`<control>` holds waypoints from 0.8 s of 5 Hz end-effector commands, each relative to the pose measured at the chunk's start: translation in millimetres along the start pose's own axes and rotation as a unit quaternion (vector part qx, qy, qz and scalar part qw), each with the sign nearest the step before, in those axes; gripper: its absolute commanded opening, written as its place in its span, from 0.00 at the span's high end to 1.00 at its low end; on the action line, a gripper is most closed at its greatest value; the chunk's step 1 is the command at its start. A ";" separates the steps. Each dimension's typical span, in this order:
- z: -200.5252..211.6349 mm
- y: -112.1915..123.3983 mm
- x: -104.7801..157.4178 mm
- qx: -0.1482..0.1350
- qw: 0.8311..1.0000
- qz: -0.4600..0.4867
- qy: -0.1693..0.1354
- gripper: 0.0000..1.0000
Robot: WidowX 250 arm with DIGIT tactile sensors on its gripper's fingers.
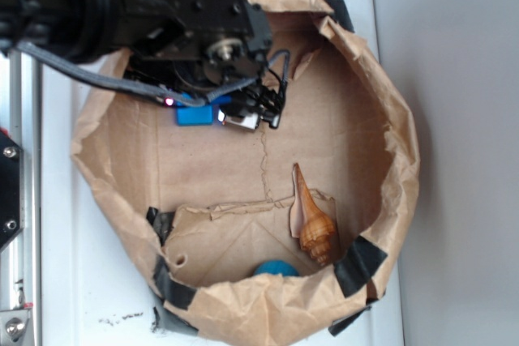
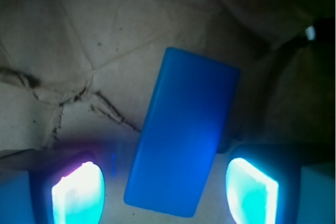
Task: Grab the blue block.
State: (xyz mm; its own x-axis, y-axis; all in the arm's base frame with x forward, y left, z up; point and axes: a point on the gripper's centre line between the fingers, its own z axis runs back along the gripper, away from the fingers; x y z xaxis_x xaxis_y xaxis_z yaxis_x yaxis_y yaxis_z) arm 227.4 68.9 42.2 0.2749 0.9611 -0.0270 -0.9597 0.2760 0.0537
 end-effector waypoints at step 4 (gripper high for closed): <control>-14.8 4.6 2.0 0.056 0.995 0.082 -0.031 0.00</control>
State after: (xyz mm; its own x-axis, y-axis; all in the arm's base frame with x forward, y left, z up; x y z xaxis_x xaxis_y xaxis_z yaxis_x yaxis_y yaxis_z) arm 224.0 70.0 23.0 0.1311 0.9905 0.0408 -0.9755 0.1216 0.1836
